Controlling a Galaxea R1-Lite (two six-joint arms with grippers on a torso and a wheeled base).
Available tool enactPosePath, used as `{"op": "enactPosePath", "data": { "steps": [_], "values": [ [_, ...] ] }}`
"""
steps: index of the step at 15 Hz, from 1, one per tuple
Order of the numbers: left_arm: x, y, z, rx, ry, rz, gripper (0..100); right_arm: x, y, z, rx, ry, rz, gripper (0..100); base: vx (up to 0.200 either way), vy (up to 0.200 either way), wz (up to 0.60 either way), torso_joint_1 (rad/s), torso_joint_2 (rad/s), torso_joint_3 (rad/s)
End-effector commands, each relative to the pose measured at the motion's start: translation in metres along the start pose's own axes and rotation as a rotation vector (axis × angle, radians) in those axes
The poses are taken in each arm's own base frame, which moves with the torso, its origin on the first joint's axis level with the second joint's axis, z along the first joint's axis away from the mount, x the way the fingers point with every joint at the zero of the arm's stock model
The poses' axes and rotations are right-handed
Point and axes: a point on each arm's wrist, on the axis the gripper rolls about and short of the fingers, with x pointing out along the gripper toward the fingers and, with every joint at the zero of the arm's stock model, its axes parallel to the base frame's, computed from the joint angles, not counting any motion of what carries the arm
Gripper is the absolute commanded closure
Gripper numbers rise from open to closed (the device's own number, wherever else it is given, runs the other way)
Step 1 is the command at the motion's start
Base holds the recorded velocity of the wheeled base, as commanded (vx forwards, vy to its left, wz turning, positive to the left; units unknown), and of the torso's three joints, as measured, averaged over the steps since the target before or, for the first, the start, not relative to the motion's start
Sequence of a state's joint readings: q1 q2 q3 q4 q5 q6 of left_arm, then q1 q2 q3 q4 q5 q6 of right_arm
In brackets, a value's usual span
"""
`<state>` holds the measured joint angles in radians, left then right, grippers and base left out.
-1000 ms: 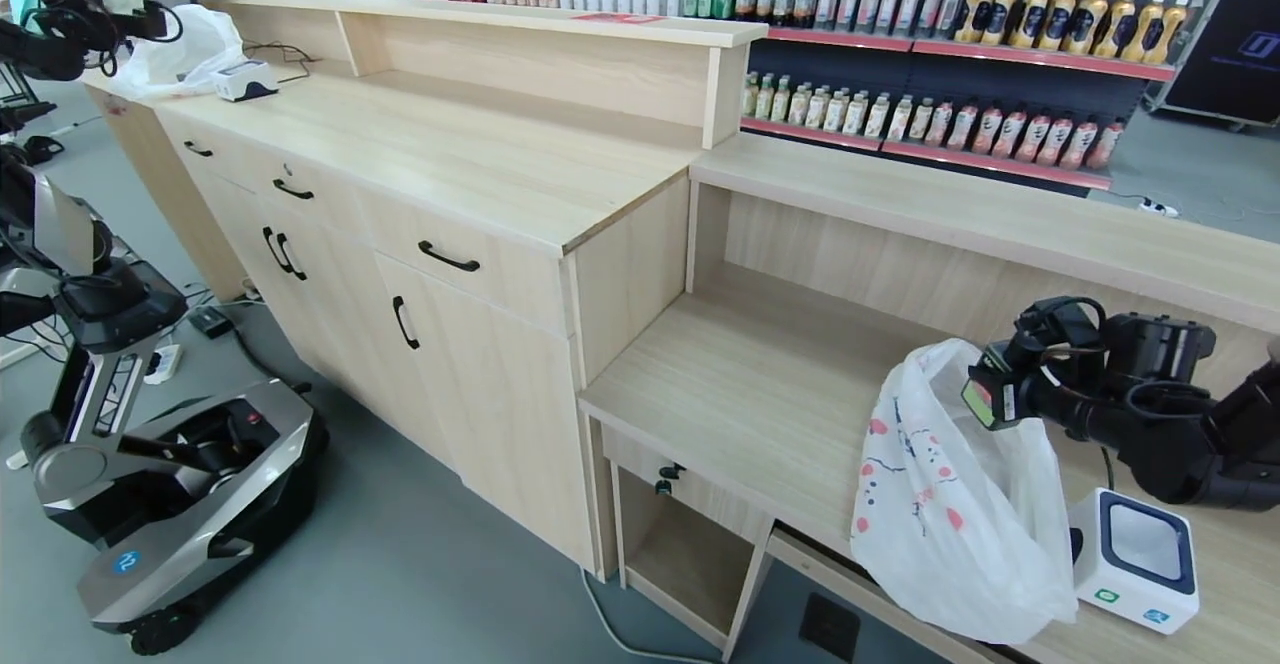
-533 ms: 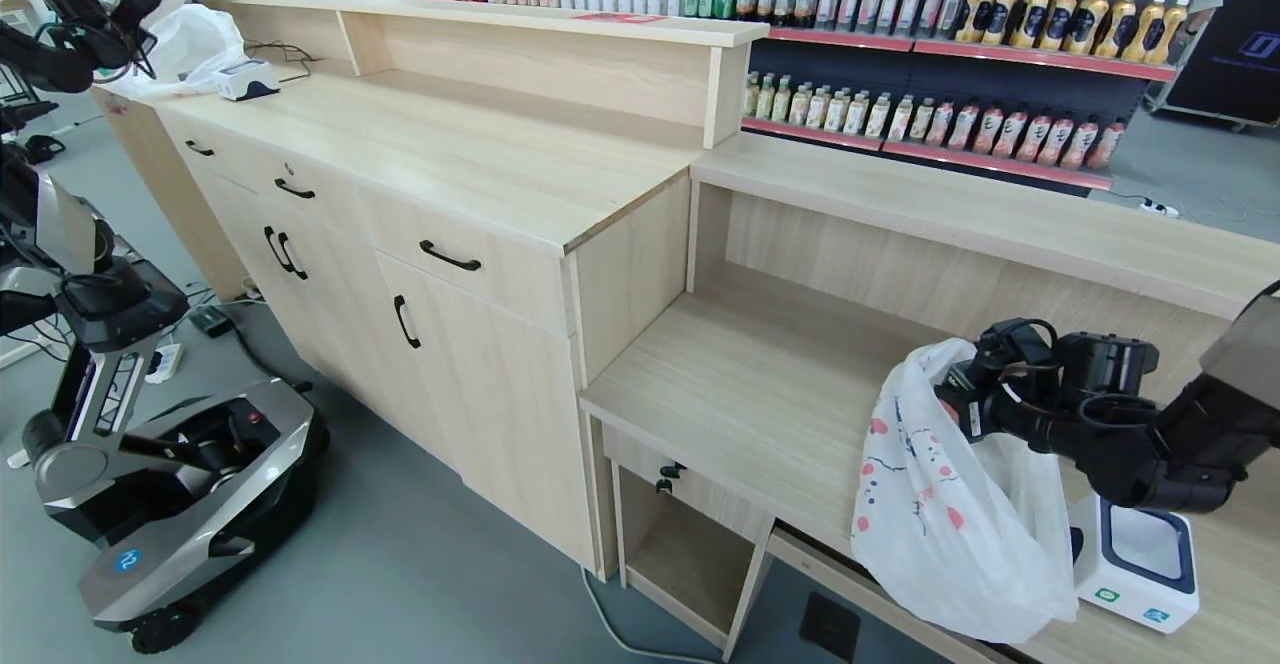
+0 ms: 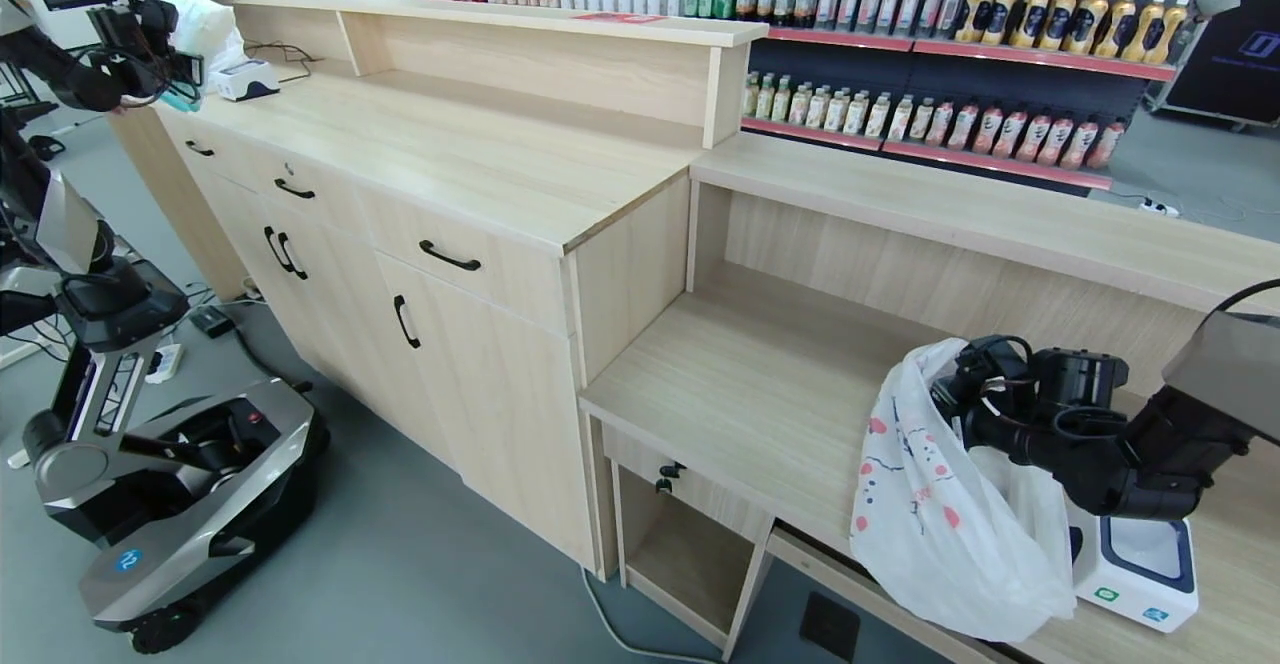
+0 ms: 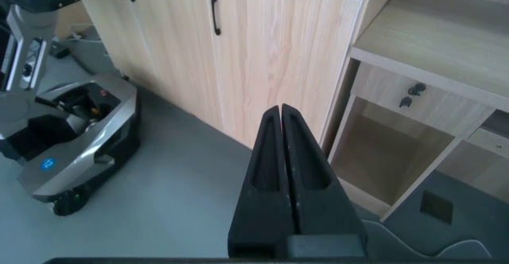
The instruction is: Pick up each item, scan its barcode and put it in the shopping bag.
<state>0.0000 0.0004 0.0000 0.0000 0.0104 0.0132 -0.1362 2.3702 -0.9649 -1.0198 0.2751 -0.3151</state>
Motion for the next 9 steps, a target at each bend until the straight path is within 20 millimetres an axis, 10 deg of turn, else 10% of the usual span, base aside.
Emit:
{"op": "enactPosePath", "data": {
  "steps": [1,9],
  "values": [
    [0.000,0.000,0.000,-0.001,0.000,0.000,100,0.004,0.001,-0.004,-0.003,0.004,0.002,100,0.000,0.000,0.00,0.000,0.00,0.000],
    [0.000,0.000,0.000,-0.001,0.000,0.000,100,0.009,-0.006,-0.015,-0.001,0.028,-0.013,100,0.000,0.000,0.00,0.000,0.00,0.000]
  ]
}}
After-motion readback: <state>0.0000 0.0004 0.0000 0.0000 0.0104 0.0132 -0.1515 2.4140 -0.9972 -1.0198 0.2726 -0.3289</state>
